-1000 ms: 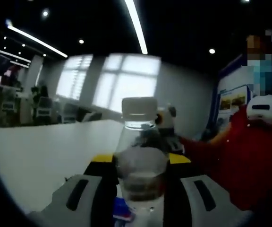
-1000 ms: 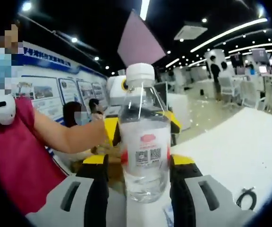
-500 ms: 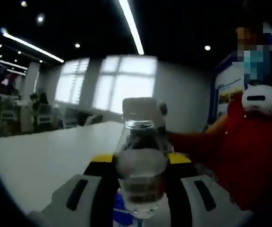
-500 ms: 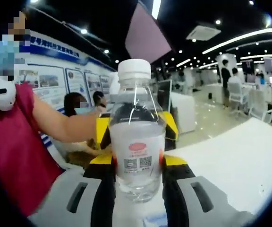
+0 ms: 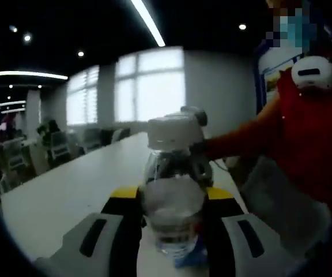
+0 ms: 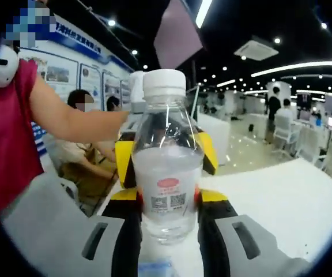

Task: Arrange the tabletop items into an orderly group along one side of the table until the central work area is clear of visible clutter.

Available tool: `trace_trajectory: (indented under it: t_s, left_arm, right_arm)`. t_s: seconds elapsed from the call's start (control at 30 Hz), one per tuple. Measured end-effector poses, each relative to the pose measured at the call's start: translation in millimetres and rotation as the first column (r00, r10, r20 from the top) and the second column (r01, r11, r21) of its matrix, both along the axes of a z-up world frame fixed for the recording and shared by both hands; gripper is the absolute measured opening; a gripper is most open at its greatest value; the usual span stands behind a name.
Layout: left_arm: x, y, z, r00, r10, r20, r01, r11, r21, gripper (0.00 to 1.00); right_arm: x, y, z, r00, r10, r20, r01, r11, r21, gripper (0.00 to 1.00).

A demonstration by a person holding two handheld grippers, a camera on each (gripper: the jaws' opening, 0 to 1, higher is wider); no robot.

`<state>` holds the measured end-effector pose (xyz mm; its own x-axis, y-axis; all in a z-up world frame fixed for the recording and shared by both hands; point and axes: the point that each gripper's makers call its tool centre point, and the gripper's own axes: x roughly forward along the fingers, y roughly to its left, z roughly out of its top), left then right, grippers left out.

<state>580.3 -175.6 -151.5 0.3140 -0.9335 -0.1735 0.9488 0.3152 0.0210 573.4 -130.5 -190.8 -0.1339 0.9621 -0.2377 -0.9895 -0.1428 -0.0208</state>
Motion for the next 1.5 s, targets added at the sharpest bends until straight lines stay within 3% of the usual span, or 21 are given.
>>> trace_trajectory:
  t_s: [0.33,0.47,0.8,1.17,1.3,1.5]
  left_arm:
    - [30.9,33,-70.2,0.998,0.033,-0.050,-0.025,0.990,0.140,0.38]
    - [35.6,42,-88.0,0.996,0.050,-0.077,-0.037,0.986,0.161,0.38]
    - [47.6,62,-124.1,0.990,0.091,-0.109,-0.064,0.972,0.225,0.37]
    - [53.1,70,-153.0,0.984,0.097,-0.148,-0.052,0.957,0.285,0.37]
    - [53.5,67,-151.2,0.985,0.095,-0.144,-0.051,0.958,0.284,0.37]
    - [47.8,64,-152.8,0.987,0.086,-0.137,-0.044,0.957,0.288,0.38]
  right_arm:
    - [33,27,-65.4,0.994,-0.106,-0.006,0.106,0.994,-0.015,0.35]
    - [38,36,-84.8,0.991,-0.132,-0.030,0.131,0.991,-0.026,0.35]
    - [51,53,-118.7,0.985,-0.170,-0.025,0.169,0.985,-0.048,0.36]
    - [52,54,-146.7,0.979,-0.200,-0.045,0.195,0.976,-0.093,0.36]
    - [52,53,-145.2,0.975,-0.214,-0.053,0.209,0.974,-0.088,0.37]
    - [46,49,-145.8,0.979,-0.204,-0.017,0.201,0.973,-0.113,0.37]
